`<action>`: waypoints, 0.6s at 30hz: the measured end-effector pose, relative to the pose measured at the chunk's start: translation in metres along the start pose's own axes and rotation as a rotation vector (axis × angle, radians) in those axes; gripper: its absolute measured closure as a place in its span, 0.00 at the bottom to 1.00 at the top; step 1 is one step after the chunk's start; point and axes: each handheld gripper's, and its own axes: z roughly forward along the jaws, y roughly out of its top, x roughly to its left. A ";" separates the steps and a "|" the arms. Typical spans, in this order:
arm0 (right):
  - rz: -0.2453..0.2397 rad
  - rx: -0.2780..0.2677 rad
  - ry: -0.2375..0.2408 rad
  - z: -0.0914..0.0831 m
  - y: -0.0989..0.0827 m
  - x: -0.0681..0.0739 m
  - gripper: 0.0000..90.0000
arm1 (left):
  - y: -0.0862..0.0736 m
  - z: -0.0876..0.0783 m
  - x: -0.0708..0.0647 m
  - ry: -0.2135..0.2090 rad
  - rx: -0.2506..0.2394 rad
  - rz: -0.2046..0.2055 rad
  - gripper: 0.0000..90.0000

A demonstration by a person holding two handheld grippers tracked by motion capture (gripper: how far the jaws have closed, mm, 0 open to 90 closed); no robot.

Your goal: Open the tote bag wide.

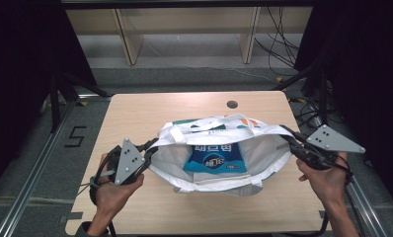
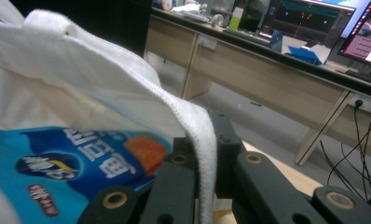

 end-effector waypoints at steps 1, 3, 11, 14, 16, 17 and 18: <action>-0.007 -0.010 -0.007 -0.001 0.004 -0.003 0.98 | 0.006 -0.002 0.002 0.001 -0.013 -0.002 0.96; -0.008 -0.008 -0.002 -0.002 0.012 -0.006 0.98 | 0.016 -0.004 0.004 -0.002 -0.029 -0.001 0.96; -0.087 -0.029 -0.020 -0.009 0.050 -0.018 0.98 | 0.054 -0.014 0.022 0.000 -0.113 -0.033 0.96; -0.080 -0.028 -0.022 -0.002 0.066 -0.028 0.98 | 0.061 -0.006 0.032 -0.011 -0.115 -0.064 0.96; -0.080 -0.025 -0.029 0.001 0.066 -0.029 0.98 | 0.059 0.000 0.034 -0.010 -0.119 -0.078 0.96; -0.063 -0.013 -0.036 0.004 0.066 -0.029 0.98 | 0.055 0.006 0.036 -0.004 -0.113 -0.088 0.96; -0.086 -0.007 -0.044 0.009 0.064 -0.031 0.98 | 0.050 0.012 0.040 -0.012 -0.100 -0.110 0.96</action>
